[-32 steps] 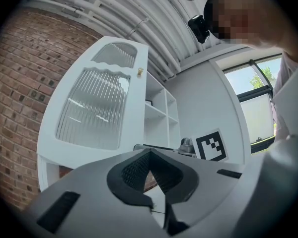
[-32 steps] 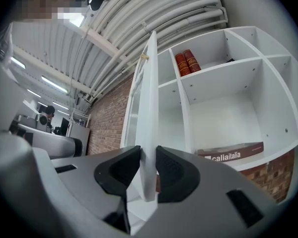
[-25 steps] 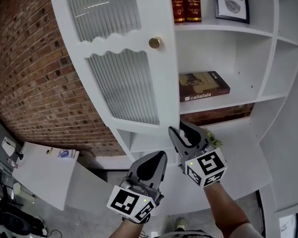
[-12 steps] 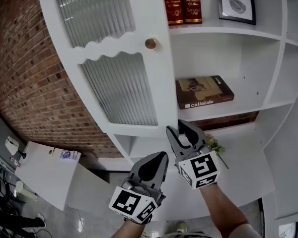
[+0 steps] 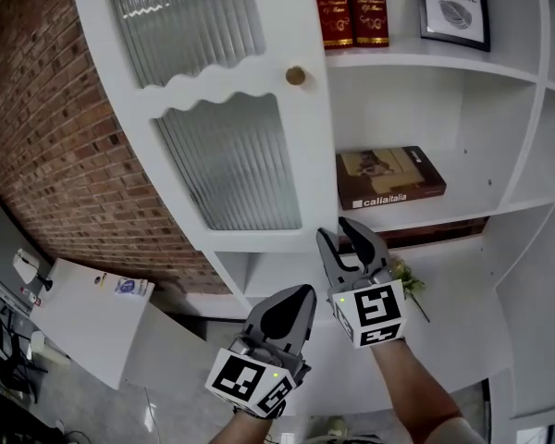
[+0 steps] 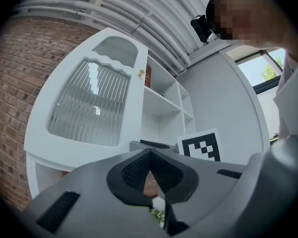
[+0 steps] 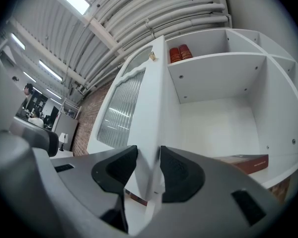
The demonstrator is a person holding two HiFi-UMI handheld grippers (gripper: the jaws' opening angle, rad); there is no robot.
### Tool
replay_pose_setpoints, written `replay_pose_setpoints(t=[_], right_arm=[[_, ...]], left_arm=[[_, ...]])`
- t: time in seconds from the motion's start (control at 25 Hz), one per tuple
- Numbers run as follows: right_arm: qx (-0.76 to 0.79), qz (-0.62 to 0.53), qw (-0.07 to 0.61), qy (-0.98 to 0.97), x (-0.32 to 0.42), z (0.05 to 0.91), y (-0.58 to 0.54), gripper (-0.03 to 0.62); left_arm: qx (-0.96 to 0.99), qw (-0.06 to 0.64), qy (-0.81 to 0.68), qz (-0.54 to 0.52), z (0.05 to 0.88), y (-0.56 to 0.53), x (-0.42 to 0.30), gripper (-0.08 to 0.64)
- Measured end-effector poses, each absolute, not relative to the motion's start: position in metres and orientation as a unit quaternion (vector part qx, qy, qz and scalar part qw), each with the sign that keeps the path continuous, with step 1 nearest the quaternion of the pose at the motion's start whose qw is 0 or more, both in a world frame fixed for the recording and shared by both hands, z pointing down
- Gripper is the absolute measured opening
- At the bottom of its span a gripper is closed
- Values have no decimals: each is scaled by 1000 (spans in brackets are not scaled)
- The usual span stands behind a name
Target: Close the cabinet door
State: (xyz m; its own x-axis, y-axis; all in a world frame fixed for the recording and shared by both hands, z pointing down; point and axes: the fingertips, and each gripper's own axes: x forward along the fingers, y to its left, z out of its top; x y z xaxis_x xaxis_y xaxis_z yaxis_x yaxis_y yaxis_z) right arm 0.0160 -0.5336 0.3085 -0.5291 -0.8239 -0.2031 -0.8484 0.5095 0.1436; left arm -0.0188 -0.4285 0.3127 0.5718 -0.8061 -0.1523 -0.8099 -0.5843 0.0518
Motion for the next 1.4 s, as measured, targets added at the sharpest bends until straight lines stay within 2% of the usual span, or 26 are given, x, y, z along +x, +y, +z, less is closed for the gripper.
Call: replay_pose_setpoints(t=[0.92,1.4], right_arm=[[-494,121,43,860,18,308,-554,146],[-516,111,48,848,20,309,-514,143]], left_arm=[[-883,3,462,75,322,-438,-21,11],[-889,-8,452,71,326,-403,-44,11]])
